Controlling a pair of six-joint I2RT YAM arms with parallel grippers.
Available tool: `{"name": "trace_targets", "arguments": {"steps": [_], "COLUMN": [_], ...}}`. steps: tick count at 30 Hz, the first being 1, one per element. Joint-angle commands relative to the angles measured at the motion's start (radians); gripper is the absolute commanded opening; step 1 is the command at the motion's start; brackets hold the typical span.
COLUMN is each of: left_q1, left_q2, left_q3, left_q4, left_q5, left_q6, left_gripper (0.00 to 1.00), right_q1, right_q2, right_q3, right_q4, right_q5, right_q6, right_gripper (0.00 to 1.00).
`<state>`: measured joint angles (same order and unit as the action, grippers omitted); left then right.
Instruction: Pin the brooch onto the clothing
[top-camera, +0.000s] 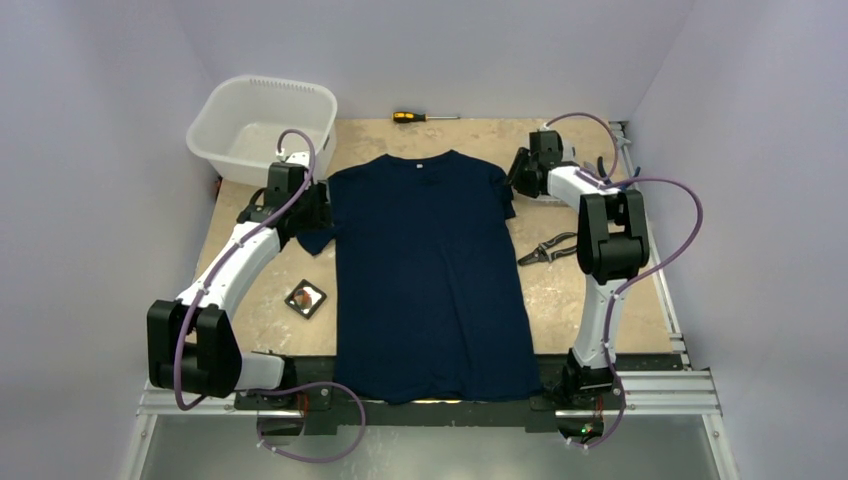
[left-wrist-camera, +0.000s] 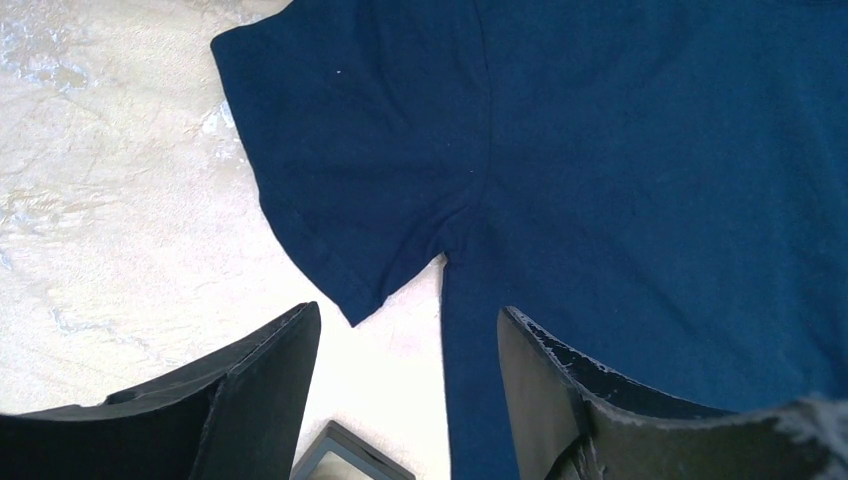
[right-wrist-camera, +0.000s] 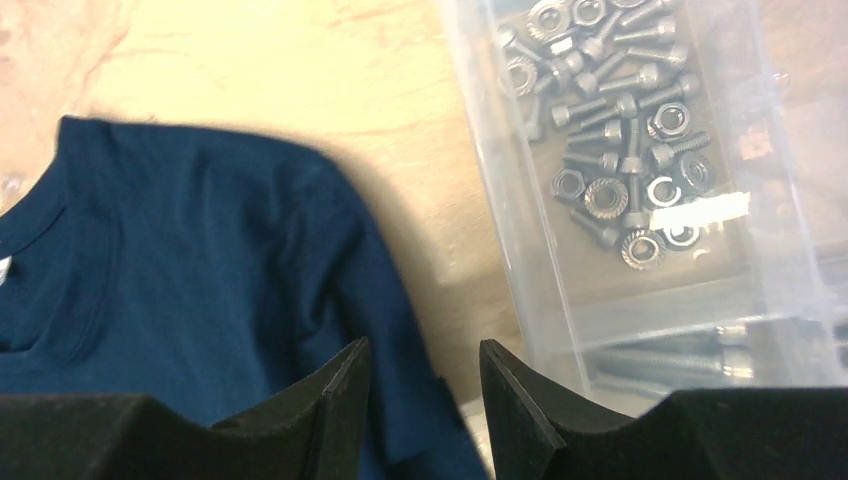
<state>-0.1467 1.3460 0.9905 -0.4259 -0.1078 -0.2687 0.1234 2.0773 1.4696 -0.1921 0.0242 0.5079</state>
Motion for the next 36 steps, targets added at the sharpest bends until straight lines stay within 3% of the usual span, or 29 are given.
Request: {"name": "trace_targets", "arguments": {"steps": [1, 11, 17, 24, 36], "left_q1": [-0.010, -0.017, -0.019, -0.021, -0.028], "left_q2": [-0.025, -0.012, -0.007, -0.012, -0.036], "left_q3": [0.000, 0.002, 0.005, 0.010, 0.001], "left_q4": [0.038, 0.040, 0.044, 0.046, 0.046], "left_q5": [0.007, 0.003, 0.009, 0.019, 0.018], "left_q6": [0.013, 0.016, 0.015, 0.013, 0.013], "left_gripper": [0.65, 0.64, 0.64, 0.64, 0.64], "right_q1": [-0.068, -0.148, -0.146, -0.092, -0.016], "right_q2": [0.036, 0.044, -0.085, -0.198, -0.178], "right_q3": [0.065, 0.128, -0.001, -0.145, -0.221], "right_q4": [-0.008, -0.011, 0.018, 0.004, -0.011], "right_q5": [-0.003, -0.077, -0.097, -0.100, -0.044], "right_q6": [-0.011, -0.035, -0.047, -0.042, -0.022], "right_gripper": [0.48, 0.47, 0.47, 0.55, 0.54]}}
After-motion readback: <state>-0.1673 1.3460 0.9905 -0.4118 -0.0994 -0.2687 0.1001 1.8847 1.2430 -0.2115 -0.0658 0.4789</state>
